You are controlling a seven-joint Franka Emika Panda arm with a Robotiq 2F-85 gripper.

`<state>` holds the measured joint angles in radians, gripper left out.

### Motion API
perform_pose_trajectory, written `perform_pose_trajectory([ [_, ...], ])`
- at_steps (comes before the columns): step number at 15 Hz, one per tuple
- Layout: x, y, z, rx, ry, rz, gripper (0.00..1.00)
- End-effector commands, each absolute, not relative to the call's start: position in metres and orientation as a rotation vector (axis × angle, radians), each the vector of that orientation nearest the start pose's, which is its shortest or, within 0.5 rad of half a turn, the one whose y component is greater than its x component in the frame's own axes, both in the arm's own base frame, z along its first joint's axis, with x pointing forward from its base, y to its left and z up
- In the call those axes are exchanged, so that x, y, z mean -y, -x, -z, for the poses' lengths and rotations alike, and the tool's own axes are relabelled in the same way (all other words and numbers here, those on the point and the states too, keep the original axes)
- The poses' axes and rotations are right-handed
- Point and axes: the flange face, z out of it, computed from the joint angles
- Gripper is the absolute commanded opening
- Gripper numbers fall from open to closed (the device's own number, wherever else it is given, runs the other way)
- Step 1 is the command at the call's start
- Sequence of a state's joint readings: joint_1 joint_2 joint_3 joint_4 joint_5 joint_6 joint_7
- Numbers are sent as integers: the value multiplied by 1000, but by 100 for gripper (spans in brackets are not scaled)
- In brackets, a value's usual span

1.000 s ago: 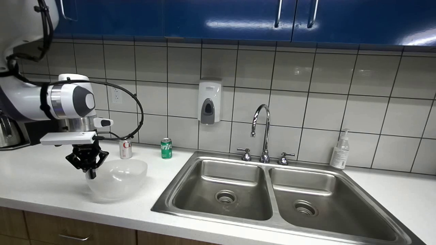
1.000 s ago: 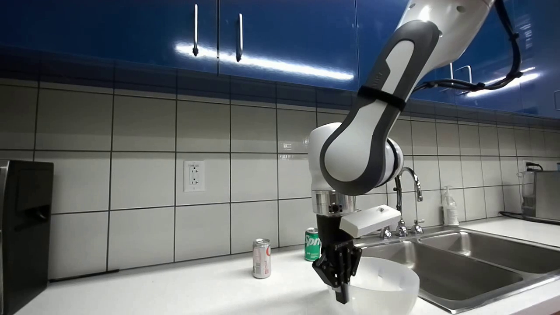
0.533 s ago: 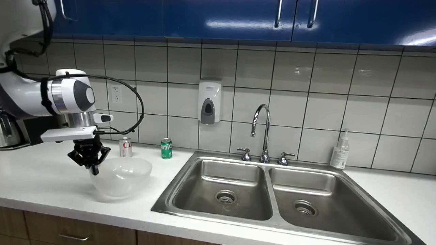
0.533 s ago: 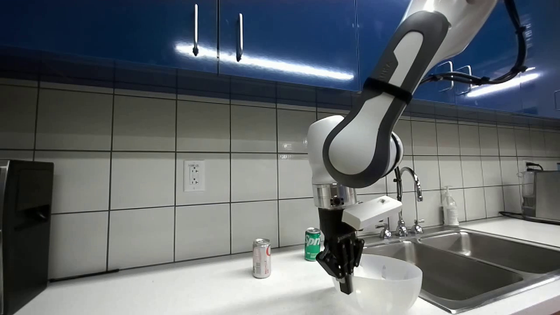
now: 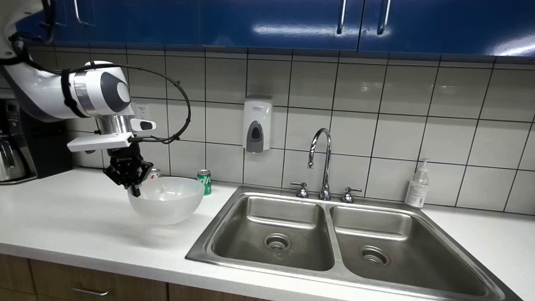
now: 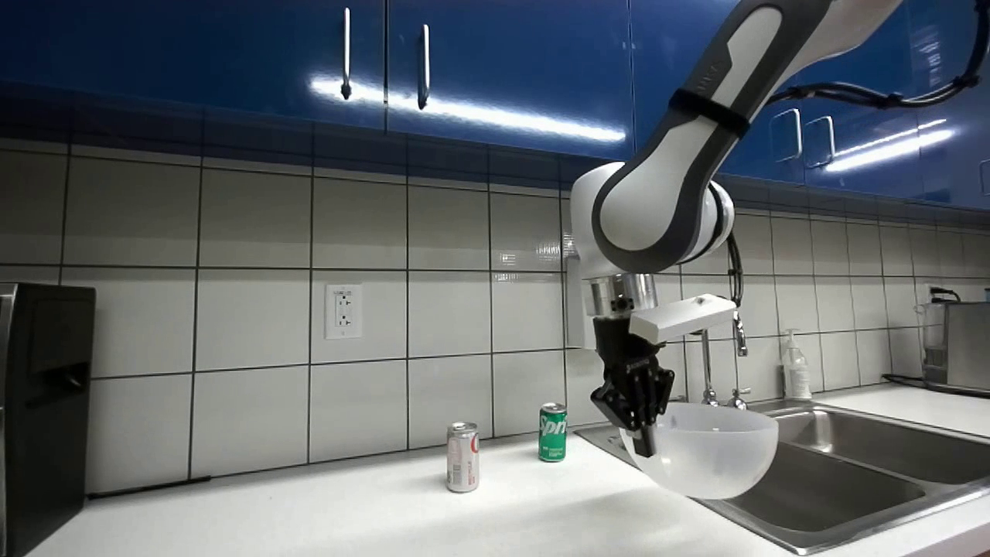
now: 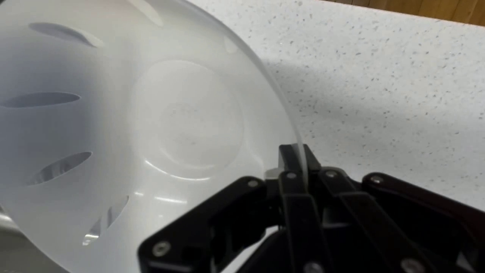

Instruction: Put the plastic bowl inside the left sink

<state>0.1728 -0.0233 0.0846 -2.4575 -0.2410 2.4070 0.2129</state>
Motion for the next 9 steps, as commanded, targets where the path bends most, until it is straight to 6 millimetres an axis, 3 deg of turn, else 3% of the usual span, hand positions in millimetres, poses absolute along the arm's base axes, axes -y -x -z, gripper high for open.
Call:
perform_pose_trajectory([
  [1,-68,-468,-331,261,3315,7,1],
  [4,-22,-491,-334,167,3314,9,1],
  [9,42,-544,-316,38,3312,-13,1],
])
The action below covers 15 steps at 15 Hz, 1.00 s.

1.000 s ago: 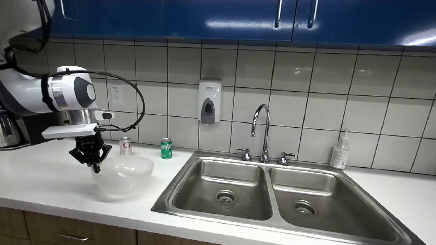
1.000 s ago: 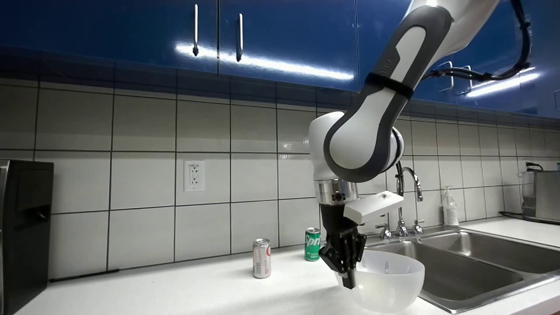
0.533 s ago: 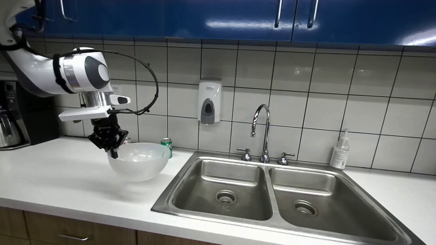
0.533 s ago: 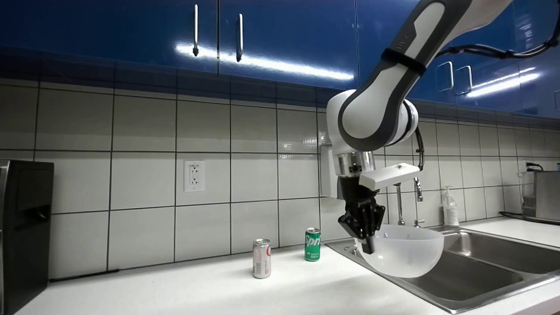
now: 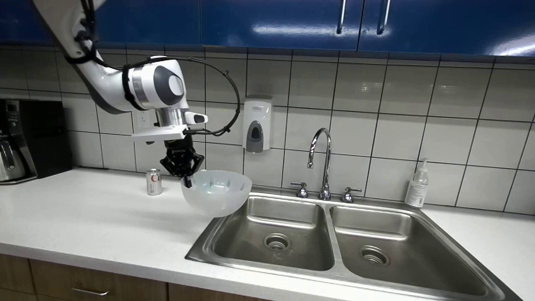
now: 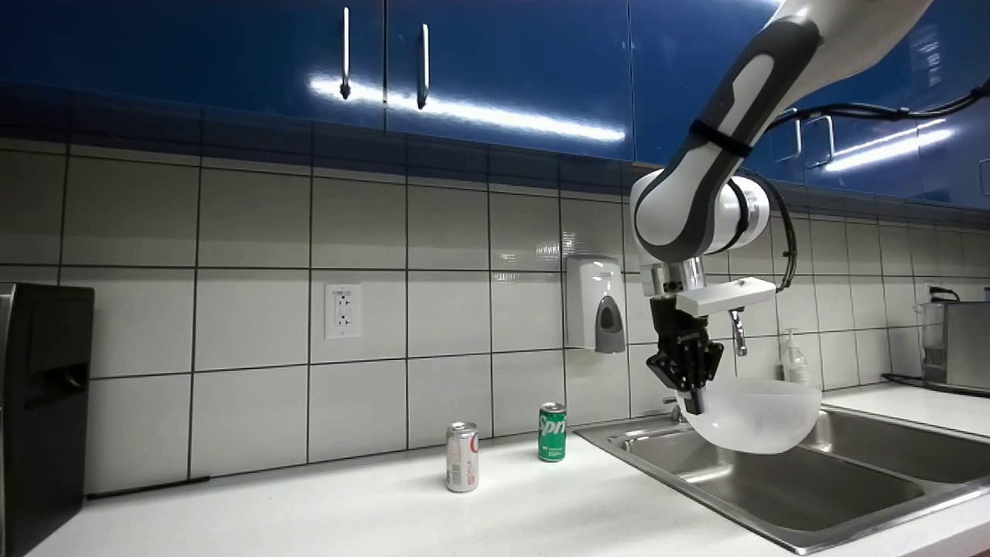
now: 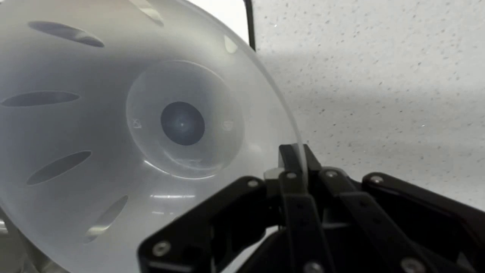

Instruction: Put the plastic bowl inside the left sink

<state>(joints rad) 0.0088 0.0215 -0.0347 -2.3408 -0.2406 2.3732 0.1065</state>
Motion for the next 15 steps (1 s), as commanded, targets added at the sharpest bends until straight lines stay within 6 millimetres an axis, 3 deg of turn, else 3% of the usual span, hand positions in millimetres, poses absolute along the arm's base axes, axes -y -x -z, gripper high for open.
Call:
perform_pose_trajectory([
  [1,51,-556,-311,22,3311,-22,1],
  [8,124,-617,-263,-83,3300,-133,1],
  [15,200,-643,-246,-252,3298,-183,1],
])
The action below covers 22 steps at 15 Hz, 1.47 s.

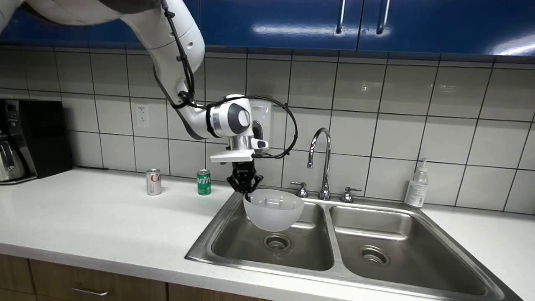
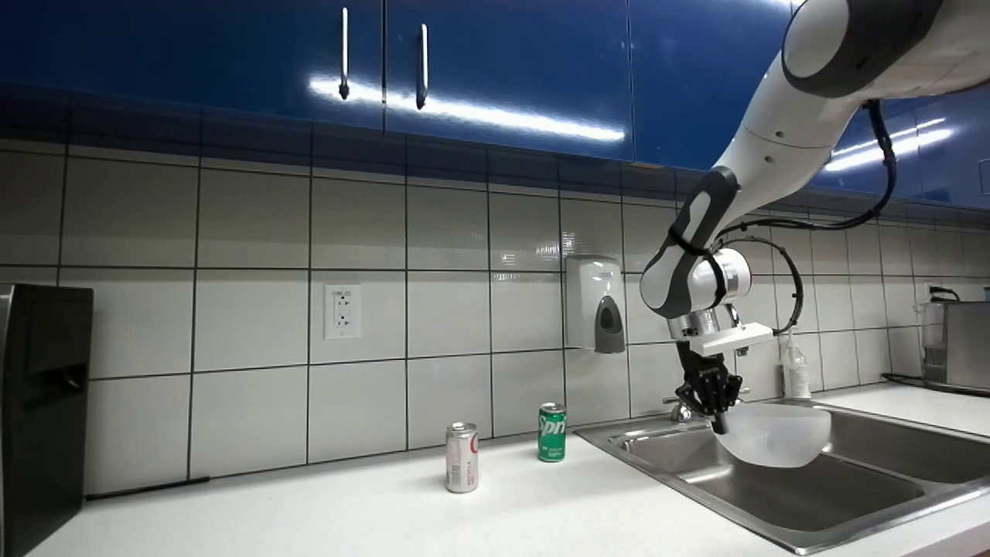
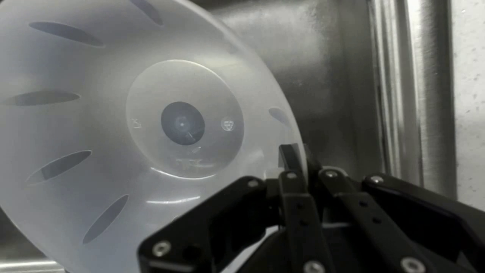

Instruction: Put the plastic bowl inside the left sink

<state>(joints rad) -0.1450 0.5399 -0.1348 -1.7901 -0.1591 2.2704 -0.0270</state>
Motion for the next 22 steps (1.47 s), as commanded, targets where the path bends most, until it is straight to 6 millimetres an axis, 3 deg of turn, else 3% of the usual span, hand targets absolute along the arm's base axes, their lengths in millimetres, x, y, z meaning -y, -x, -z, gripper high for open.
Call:
perform_pose_trajectory([
  [1,208,-645,-243,-280,3296,-194,1],
  [9,238,-667,-191,-362,3261,-231,1],
  [16,248,-677,-144,-391,3238,-233,1],
  [22,249,-685,-125,-409,3227,-232,1],
])
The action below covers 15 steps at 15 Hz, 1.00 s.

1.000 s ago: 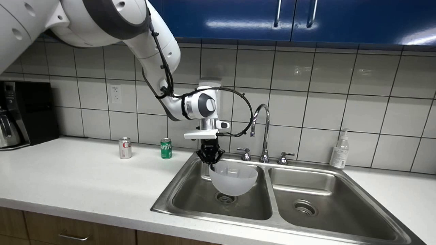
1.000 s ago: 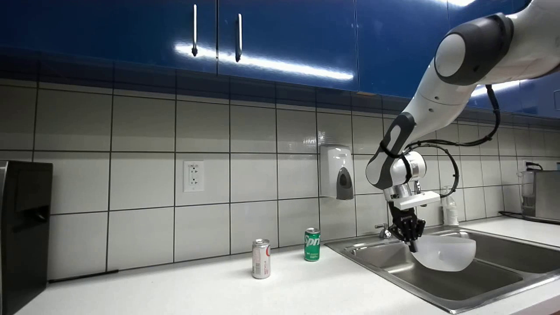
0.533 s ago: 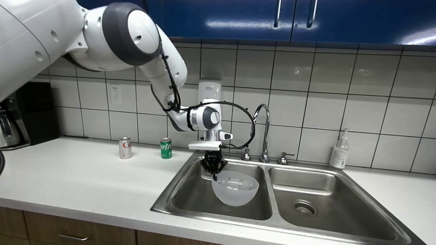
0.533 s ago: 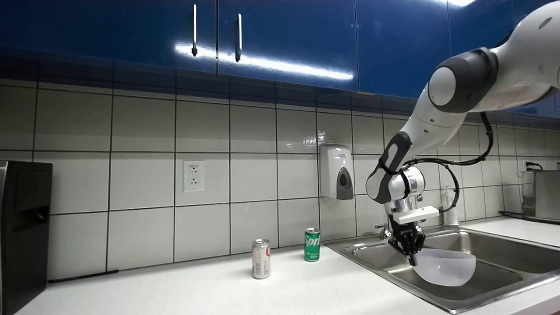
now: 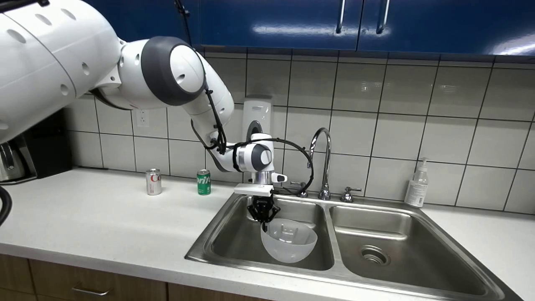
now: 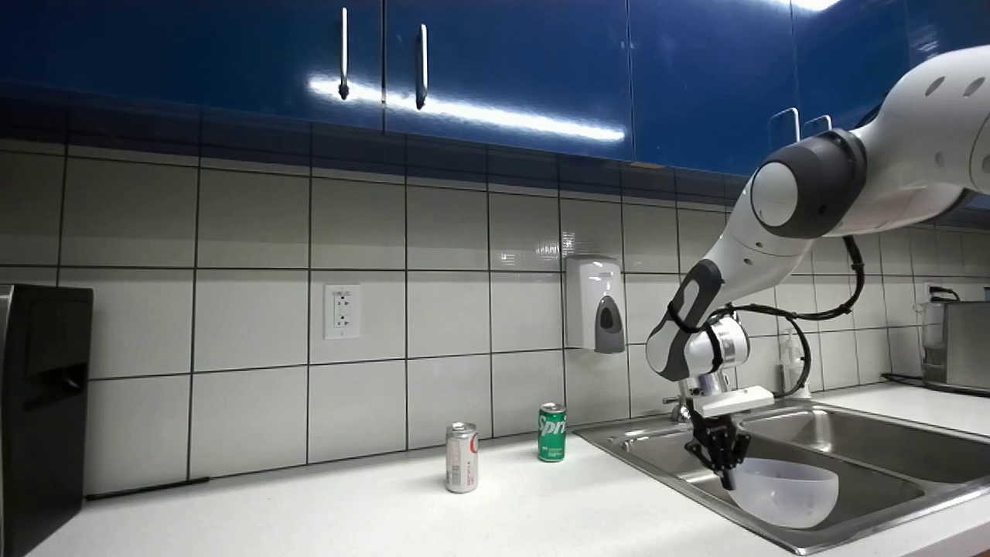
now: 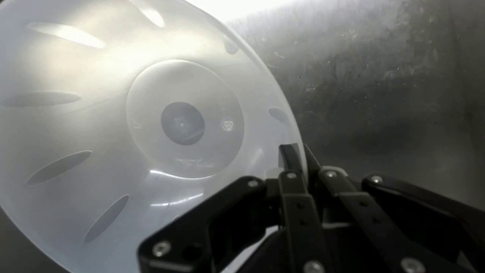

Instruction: Put the plastic bowl inside the left sink

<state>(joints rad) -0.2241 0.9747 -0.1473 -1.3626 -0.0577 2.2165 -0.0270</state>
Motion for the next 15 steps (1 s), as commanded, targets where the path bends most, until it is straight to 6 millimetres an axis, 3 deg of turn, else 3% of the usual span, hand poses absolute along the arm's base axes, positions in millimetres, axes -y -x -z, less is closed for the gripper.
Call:
perform_pose_trajectory([
  [1,249,-685,-124,-415,3229,-233,9],
  [2,249,-686,-124,-421,3233,-239,31],
  [5,249,-687,-126,-414,3236,-232,42],
  [12,251,-680,-153,-403,3238,-221,95],
  [15,251,-673,-176,-396,3236,-180,100],
])
